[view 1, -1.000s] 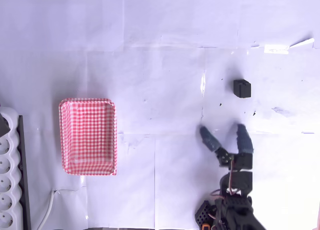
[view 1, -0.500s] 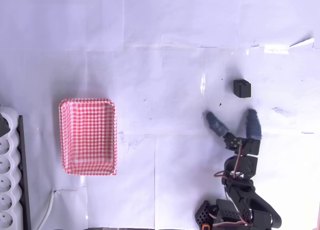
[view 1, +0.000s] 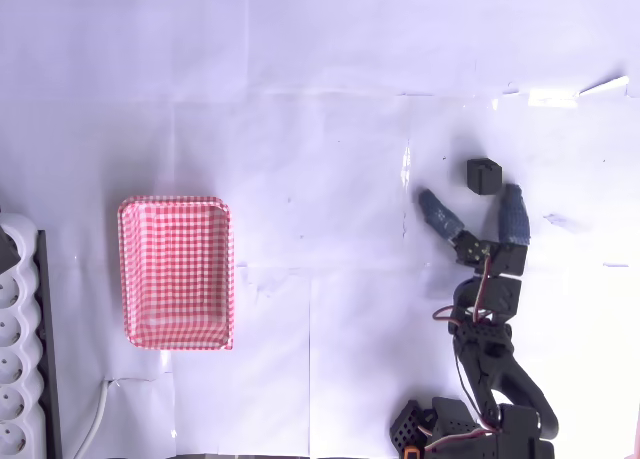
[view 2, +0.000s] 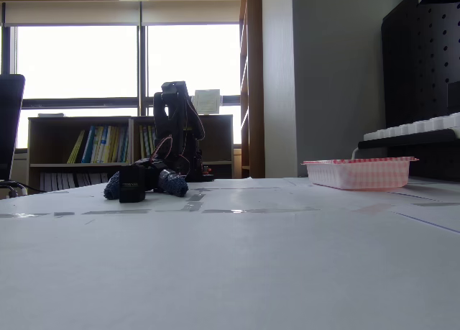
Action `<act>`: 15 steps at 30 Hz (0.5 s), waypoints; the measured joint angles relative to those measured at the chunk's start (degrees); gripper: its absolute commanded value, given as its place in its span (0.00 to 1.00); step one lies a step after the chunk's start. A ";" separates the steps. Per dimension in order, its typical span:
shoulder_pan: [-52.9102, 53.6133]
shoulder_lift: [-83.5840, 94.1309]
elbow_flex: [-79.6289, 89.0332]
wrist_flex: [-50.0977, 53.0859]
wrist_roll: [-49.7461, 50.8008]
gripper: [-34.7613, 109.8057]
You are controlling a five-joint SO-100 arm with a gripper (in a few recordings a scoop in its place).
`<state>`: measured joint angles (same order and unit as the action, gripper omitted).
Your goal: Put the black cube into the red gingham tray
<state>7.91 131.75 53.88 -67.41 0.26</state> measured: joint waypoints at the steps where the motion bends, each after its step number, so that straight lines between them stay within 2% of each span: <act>1: 0.00 0.35 1.05 0.53 0.00 0.60; 15: -1.58 4.48 9.14 1.41 -0.97 0.58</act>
<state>6.33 136.23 63.02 -66.01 -0.70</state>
